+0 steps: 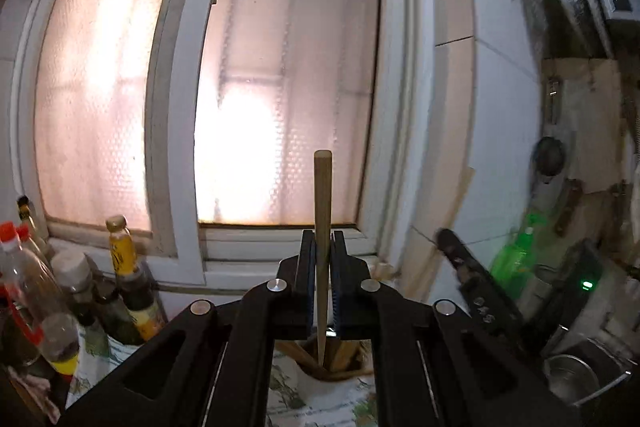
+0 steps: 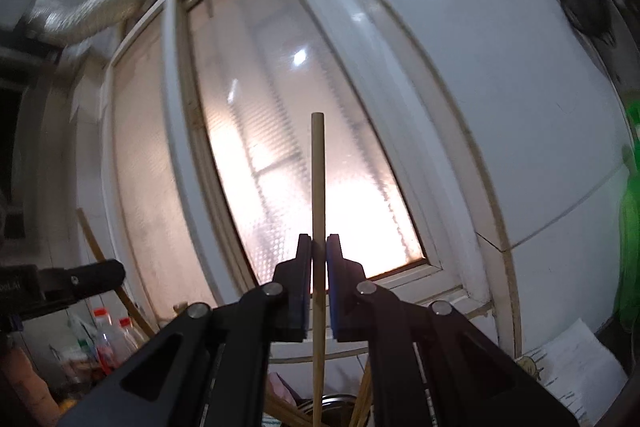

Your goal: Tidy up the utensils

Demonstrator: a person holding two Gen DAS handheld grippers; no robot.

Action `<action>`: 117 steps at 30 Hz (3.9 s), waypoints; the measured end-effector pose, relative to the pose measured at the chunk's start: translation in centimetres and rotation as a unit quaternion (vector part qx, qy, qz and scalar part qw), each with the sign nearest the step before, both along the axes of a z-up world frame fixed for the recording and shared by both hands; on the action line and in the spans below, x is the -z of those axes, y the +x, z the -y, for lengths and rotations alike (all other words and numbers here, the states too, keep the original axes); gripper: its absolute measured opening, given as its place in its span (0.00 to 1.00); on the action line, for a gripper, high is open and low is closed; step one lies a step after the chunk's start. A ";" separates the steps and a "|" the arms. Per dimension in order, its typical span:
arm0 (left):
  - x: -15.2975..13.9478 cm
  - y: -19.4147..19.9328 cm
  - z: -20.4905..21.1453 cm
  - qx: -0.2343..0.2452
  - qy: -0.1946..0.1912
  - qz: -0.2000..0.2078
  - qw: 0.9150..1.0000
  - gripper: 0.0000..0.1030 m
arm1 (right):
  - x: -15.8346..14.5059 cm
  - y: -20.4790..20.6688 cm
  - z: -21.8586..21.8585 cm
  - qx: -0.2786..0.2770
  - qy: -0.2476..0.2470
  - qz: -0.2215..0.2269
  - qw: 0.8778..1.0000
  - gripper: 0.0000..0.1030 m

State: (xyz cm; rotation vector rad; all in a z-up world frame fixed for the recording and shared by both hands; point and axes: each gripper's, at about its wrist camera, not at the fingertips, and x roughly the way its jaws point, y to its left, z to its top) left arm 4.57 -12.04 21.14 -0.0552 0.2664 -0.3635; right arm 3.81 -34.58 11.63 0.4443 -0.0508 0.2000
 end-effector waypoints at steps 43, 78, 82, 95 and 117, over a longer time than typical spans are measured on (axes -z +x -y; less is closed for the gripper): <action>7.8 2.8 1.0 -0.041 0.027 0.014 0.999 0.72 | 1.4 3.0 3.2 -0.007 0.057 -0.094 0.994 0.86; 20.1 -2.7 -9.8 -0.144 0.021 -0.035 0.989 1.00 | 9.3 -4.7 -7.5 0.044 -0.234 -0.162 0.958 1.00; 19.8 -3.4 -9.7 -0.157 0.021 -0.023 0.987 1.00 | 9.8 -4.7 -7.8 0.054 -0.248 -0.173 0.952 1.00; 19.8 -3.3 -9.1 -0.165 0.040 -0.028 0.985 1.00 | 9.9 -4.6 -7.9 0.062 -0.250 -0.184 0.949 1.00; 19.7 -3.9 -8.5 -0.124 0.044 -0.018 0.991 1.00 | 9.9 -5.0 -8.0 0.017 -0.242 -0.174 0.954 1.00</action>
